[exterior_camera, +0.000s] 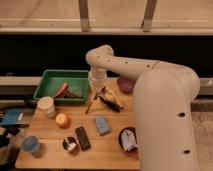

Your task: Place fork in metal cup

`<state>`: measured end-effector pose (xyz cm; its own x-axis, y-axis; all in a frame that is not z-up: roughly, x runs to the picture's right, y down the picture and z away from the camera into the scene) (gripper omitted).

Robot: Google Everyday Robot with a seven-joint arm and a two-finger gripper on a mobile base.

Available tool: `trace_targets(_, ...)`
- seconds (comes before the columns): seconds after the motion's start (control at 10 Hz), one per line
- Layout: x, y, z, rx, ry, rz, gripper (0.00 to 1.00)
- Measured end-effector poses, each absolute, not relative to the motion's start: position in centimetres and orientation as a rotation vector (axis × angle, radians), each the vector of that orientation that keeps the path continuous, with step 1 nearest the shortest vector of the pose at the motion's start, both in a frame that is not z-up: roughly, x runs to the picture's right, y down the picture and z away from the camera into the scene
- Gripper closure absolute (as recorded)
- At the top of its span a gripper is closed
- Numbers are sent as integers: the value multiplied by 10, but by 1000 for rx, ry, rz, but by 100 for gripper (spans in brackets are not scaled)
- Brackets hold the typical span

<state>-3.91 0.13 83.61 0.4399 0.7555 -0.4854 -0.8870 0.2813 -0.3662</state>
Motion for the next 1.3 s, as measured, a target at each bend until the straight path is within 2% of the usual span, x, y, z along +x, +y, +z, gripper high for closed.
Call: trace_targets(1.3, -84, -48, 755, -521, 174, 978, 100)
